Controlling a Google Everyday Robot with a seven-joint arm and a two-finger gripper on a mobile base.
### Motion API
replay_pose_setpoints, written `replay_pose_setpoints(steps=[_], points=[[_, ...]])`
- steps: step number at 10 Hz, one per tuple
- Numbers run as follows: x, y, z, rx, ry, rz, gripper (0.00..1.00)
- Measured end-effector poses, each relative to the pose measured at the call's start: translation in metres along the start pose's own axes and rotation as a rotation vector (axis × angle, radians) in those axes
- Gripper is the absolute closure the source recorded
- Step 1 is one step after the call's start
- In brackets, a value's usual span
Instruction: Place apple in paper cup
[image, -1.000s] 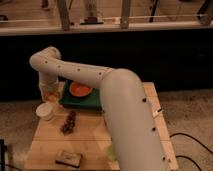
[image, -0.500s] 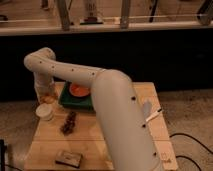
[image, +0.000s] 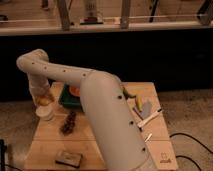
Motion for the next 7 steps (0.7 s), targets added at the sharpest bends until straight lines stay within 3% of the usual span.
replay_pose_setpoints(steps=[5, 6, 7], points=[[-0.005, -0.013, 0.008, -0.052, -0.016, -0.010, 0.98], [-0.005, -0.013, 0.007, -0.057, -0.017, -0.007, 0.95], [-0.005, -0.013, 0.007, -0.065, -0.019, -0.004, 0.86]])
